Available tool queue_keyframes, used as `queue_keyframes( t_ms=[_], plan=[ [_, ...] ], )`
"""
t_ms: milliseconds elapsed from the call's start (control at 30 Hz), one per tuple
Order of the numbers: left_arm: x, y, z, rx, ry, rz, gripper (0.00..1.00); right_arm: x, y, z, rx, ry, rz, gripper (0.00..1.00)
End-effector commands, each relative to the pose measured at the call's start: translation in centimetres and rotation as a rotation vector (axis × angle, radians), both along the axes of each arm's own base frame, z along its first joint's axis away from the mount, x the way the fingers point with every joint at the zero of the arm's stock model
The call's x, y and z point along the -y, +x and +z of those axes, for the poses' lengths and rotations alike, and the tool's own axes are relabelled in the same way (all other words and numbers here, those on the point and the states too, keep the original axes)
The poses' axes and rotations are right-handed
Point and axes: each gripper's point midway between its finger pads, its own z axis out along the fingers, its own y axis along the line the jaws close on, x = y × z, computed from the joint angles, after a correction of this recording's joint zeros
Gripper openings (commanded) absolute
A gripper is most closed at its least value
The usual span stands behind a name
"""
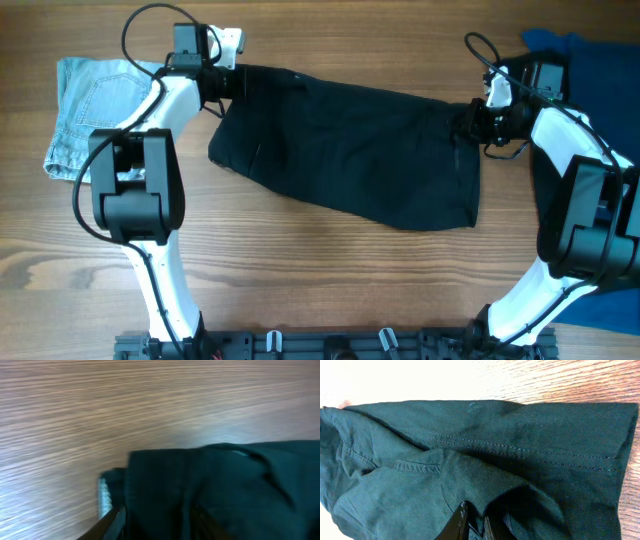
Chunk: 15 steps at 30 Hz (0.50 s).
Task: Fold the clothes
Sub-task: 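Hold both ends and stretch the shorts apart between the grippers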
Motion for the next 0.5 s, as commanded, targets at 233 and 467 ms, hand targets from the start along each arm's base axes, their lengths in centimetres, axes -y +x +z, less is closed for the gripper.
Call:
queue_keyframes(
  t_ms=[233, 467],
  plan=[
    [1.6, -1.2, 5.1, 0.032, -0.13, -0.075, 0.04, -2.4, 1.4, 4.8, 0.138, 0.159, 0.079, 0.04],
    [-0.7, -6.4, 15.6, 0.043, -0.126, -0.027, 0.04, -1.0, -2.2, 12.5, 0.178, 0.083, 0.027, 0.04]
  ],
)
